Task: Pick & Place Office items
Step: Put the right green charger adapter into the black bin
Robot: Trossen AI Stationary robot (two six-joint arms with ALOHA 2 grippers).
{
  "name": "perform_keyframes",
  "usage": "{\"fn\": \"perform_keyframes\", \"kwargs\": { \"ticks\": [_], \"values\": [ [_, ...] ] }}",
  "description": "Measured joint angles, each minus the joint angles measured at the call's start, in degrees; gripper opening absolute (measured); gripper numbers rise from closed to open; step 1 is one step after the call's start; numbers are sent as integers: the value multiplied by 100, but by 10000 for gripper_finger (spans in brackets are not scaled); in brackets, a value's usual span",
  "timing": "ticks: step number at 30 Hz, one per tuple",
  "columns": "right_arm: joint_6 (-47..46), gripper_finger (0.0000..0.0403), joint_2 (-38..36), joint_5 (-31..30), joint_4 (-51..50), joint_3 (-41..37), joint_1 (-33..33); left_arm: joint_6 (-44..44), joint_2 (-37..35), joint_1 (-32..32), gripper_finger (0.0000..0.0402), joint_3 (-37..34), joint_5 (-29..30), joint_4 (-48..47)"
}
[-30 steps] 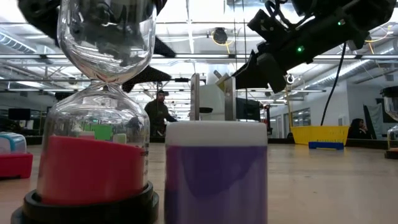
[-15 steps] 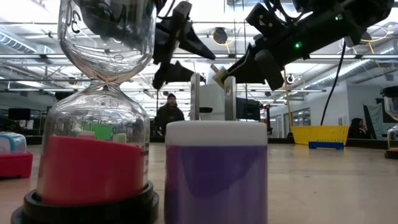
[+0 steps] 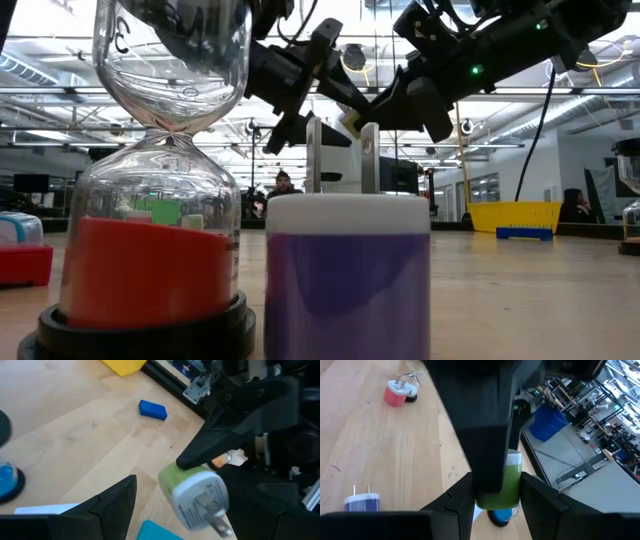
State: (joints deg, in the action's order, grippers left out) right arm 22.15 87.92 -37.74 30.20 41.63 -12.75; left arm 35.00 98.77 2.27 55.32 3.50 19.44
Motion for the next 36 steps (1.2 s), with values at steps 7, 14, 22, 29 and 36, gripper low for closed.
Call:
{"fn": "perform_keyframes", "kwargs": {
  "ticks": [7,14,22,29,36],
  "values": [
    [11,128,4,-15,-3,-2,3,5,68,50,255,56,-111,-15],
    [48,128,4,-48,-24,-2,4,-99,42,52,159,60,-213,-40],
    [133,173,4,-296,56,-7,-49,-343,38,72,150,60,-327,-146],
    [458,257,-51,-1497,216,-6,-384,-557,34,145,150,60,-325,-277],
    [581,294,-218,-2377,33,-7,-691,-926,-156,325,150,47,-348,-645]
  ]
}}
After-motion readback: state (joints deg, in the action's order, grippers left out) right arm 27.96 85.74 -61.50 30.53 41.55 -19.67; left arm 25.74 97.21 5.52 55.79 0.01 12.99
